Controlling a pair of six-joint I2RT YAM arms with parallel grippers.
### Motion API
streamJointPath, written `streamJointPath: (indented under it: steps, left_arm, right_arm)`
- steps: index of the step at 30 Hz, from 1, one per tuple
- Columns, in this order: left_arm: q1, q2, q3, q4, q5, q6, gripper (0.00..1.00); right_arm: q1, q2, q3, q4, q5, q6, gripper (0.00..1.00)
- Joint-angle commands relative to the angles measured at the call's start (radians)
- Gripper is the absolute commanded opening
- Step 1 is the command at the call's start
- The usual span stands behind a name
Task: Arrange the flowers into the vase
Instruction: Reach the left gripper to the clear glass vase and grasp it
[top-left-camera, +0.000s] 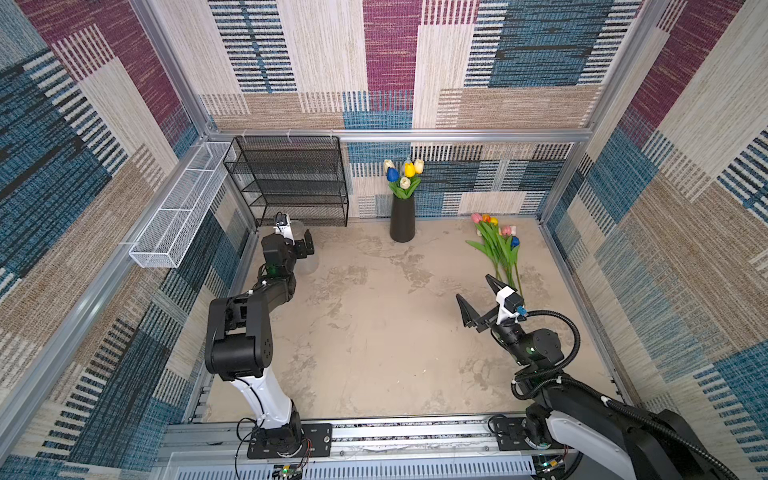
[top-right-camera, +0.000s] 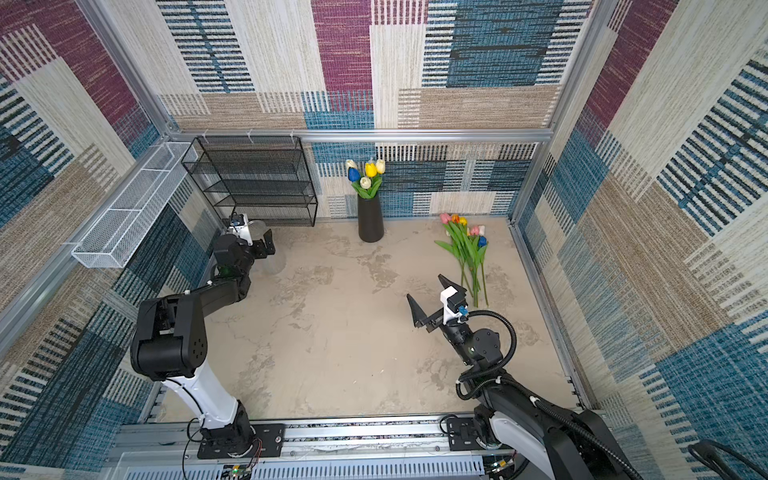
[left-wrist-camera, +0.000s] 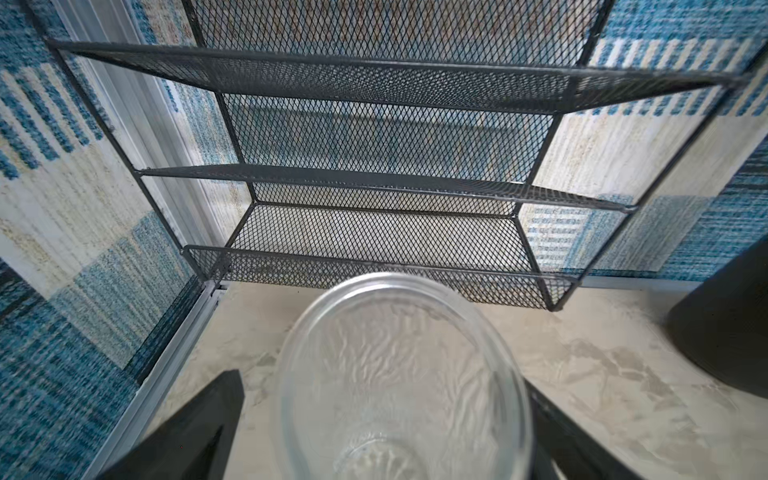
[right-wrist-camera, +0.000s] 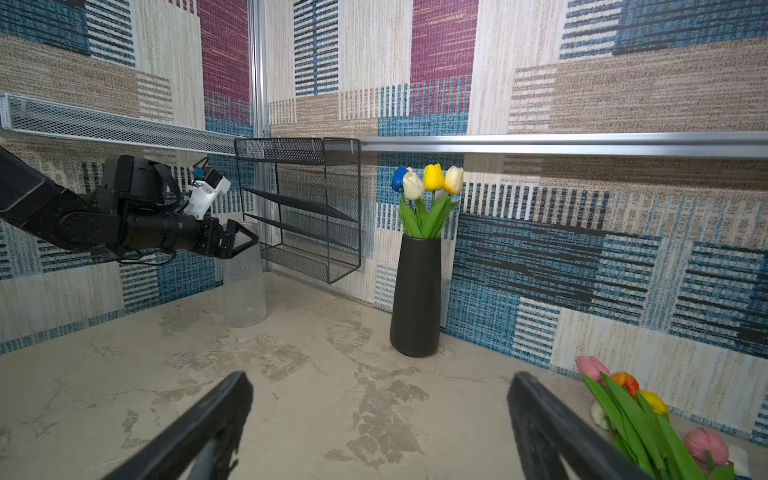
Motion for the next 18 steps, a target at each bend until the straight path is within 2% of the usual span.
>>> streamJointPath:
  steps: [1, 2, 5, 7, 9, 14, 16, 18]
  left_arm:
    - [0.000, 0.045, 0.030, 0.069, 0.021, 0.033, 0.99]
    - [-0.001, 0.058, 0.033, 0.082, 0.021, 0.036, 1.00]
    - [0.000, 0.084, 0.043, 0.105, 0.040, 0.051, 0.85]
    - [0.001, 0.099, 0.052, 0.112, 0.050, 0.052, 0.84]
    - [0.001, 0.113, 0.061, 0.115, 0.052, 0.053, 0.73]
    - [0.001, 0.124, 0.052, 0.152, 0.054, 0.049, 0.69]
    - [0.001, 0.118, 0.042, 0.161, 0.060, 0.048, 0.57]
    - [0.001, 0.109, 0.038, 0.159, 0.073, 0.036, 0.51]
  right_arm:
    - [0.001, -0.002, 0.005, 0.016, 0.008, -0.007, 1.00]
    - [0.001, -0.003, 0.005, 0.013, 0.008, -0.008, 1.00]
    - [0.001, -0.008, 0.007, 0.006, 0.016, -0.014, 1.00]
    - [0.001, -0.012, 0.007, 0.003, 0.031, -0.018, 1.00]
    - [0.001, -0.014, 0.006, 0.004, 0.034, -0.021, 1.00]
    - [0.001, -0.018, 0.011, -0.004, 0.028, -0.020, 1.00]
    - [0.001, -0.024, 0.014, -0.006, 0.029, -0.014, 1.00]
    - [0.001, -0.030, 0.021, -0.013, 0.028, -0.010, 1.00]
